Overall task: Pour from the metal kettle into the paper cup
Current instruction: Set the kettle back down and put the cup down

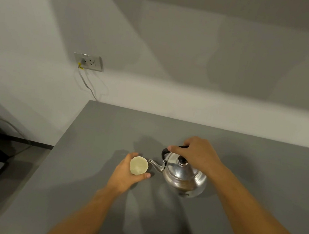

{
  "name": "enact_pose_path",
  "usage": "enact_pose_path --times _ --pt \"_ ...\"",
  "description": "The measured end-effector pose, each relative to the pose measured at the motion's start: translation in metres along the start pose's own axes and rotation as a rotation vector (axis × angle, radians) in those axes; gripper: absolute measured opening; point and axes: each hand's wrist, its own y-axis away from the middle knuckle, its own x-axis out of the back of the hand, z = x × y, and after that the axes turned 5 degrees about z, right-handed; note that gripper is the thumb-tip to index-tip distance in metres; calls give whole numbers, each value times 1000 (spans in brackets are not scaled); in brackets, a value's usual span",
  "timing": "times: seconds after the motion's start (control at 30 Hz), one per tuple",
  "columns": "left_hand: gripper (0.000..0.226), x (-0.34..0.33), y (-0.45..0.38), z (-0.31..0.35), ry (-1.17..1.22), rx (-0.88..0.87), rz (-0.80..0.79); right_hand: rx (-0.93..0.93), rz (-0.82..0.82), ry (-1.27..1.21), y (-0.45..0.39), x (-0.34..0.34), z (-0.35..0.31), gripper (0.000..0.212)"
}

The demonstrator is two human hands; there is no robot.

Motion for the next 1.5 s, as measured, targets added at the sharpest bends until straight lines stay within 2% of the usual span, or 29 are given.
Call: enact_pose_path --times 0.1,0.23,0.3,0.53,0.6,0.63,0.8,1.13,1.5 --pt "75 2 -4 8 -34 -24 22 -19 26 -47 -3 8 11 61" --pt "43 0 -18 18 -73 -68 46 -47 53 -92 -12 18 29 64" --pt "37 -1 -31 24 -88 -73 60 -61 60 -100 -19 25 38 62" --pt "33 -3 -87 50 -190 -77 80 -119 124 -205 -68 52 68 67" --pt "30 -30 -154 65 -231 -57 45 -217 185 -235 -132 62 97 68" --pt "32 -27 -159 68 -246 -63 59 -232 210 -226 -140 64 97 67" --pt "40 -32 -199 83 -264 -80 82 -286 225 -215 -190 70 108 45" --pt "41 -32 -193 99 -200 -80 71 -343 250 -329 -225 54 100 39" --pt "38 -37 -190 101 -188 -77 70 -338 217 -290 -242 35 108 33"
